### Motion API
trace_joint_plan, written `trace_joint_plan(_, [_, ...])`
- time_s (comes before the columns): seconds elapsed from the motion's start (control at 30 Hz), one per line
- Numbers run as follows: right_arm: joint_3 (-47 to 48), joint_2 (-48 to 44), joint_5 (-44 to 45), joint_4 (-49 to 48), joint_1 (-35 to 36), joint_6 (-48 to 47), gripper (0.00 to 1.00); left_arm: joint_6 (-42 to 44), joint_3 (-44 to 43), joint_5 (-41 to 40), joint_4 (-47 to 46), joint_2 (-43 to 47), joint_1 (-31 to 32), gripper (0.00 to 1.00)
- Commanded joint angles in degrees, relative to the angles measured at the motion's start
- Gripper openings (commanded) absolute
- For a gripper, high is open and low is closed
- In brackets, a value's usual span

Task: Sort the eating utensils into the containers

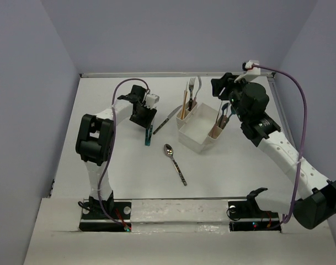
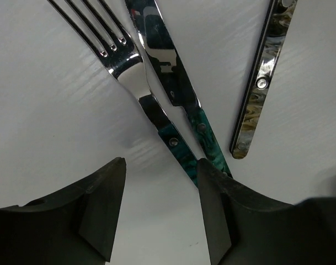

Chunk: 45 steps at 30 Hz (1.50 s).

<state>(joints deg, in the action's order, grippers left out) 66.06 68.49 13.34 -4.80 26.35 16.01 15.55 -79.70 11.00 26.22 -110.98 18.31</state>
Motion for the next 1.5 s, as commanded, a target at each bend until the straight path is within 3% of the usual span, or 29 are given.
trace_joint_plan(0.0, [-3.0,-2.9,2.8,2.5,0.5,-1.3,0.55,-0.5,-4.1,-0.6,2.4,-0.9,0.5,0.65])
trace_joint_plan(0.1, [-4.0,-4.3,3.3,3.2,0.5,-1.2,0.55,-0.6,-5.0,-1.9,2.3,-3.2,0.5,0.64])
trace_joint_plan(0.27, [-5.2,-6.1,4.0,3.7,0.5,-1.4,0.55,-0.3,-5.1,-3.5,1.9,-5.2,0.5,0.48])
trace_joint_plan(0.7, [-5.7,-7.0,5.6,4.1,0.5,-3.9,0.56,0.3,6.7,-2.5,-0.1,-2.4,-0.9,0.47])
trace_joint_plan(0.8, [-5.6,-6.7,5.6,4.1,0.5,-4.1,0.56,0.8,7.2,-2.7,0.4,-1.4,-1.6,0.37])
trace_joint_plan(0.9, [-5.4,-6.5,5.6,4.1,0.5,-4.4,0.56,0.6,6.8,-2.3,1.0,-0.7,-3.4,0.18])
trace_joint_plan(1.0, [-5.2,-6.8,5.6,4.1,0.5,-4.9,0.56,0.0,5.2,-1.5,2.0,0.6,-6.2,0.01])
trace_joint_plan(1.2, [-3.8,-7.0,4.3,4.4,0.5,-5.2,0.56,-0.3,-1.5,0.9,5.2,3.3,-11.8,0.0])
trace_joint_plan(1.33, [-1.1,-6.1,-2.2,4.6,0.5,-4.9,0.56,-0.3,-8.3,4.4,6.4,7.9,-13.3,0.0])
trace_joint_plan(1.47, [4.7,-2.9,-10.1,7.4,0.5,-1.9,0.56,-2.3,-21.9,11.0,7.6,14.3,-11.8,0.0])
